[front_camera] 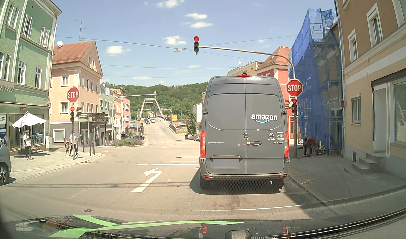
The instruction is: Follow the waypoints while adhering to traffic rules and regulations
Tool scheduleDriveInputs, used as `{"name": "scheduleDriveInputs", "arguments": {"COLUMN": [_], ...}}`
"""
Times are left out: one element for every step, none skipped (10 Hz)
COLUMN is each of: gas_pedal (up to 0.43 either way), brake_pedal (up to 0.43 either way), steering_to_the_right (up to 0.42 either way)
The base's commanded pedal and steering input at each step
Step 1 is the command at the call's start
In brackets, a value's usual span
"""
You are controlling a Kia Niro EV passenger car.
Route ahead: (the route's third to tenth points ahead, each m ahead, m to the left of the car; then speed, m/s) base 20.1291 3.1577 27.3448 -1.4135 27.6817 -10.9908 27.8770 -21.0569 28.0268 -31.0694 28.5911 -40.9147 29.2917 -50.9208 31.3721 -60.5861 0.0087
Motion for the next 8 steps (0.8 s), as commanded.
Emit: {"name": "scheduleDriveInputs", "arguments": {"gas_pedal": [0.0,0.0,0.0,0.0,0.0,0.0,0.0,0.0], "brake_pedal": [0.372,0.372,0.366,0.366,0.366,0.366,0.366,0.366], "steering_to_the_right": [0.033,0.033,0.033,0.033,0.033,0.033,0.033,0.033]}}
